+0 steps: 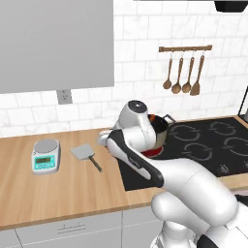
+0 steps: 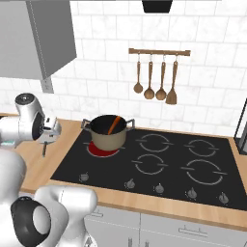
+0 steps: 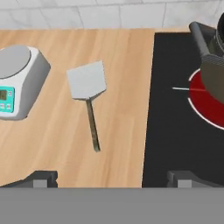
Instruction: Put the carrot and tomato in the pot. Retrieve the spatula and lightly stir the vegetables in the pot.
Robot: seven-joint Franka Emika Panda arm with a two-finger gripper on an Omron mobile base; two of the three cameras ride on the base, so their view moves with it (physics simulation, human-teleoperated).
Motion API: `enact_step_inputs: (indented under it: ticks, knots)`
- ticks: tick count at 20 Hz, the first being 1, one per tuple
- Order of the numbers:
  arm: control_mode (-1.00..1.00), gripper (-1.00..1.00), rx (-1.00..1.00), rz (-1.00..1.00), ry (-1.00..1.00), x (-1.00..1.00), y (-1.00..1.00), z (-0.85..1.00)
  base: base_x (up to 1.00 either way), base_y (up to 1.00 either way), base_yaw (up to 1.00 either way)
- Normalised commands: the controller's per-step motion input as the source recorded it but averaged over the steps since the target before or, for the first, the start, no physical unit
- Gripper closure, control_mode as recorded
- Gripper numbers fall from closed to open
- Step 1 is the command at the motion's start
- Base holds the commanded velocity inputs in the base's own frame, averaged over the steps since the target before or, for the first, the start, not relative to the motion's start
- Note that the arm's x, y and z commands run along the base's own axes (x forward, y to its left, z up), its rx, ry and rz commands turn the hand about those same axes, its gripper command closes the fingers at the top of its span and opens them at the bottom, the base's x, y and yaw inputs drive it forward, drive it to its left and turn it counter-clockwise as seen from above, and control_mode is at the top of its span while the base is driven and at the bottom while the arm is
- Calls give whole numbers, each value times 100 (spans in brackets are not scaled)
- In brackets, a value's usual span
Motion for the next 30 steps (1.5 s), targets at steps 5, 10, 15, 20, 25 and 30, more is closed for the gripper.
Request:
enact_step_inputs:
  ticks: [5,10,15,20,25,30]
  knots:
    - [-100,-100,-18,17,7,0,81,-27,0,0,0]
    - [-100,-100,-19,2,4,0,36,-43,0,0,0]
    - [-100,-100,-5,0,0,8,0,-49,0,0,0]
    - [-100,-100,0,0,4,24,-3,-51,0,0,0]
    - [-100,-100,2,0,7,40,-10,-41,0,0,0]
    - [-100,-100,2,0,10,36,-1,-30,0,0,0]
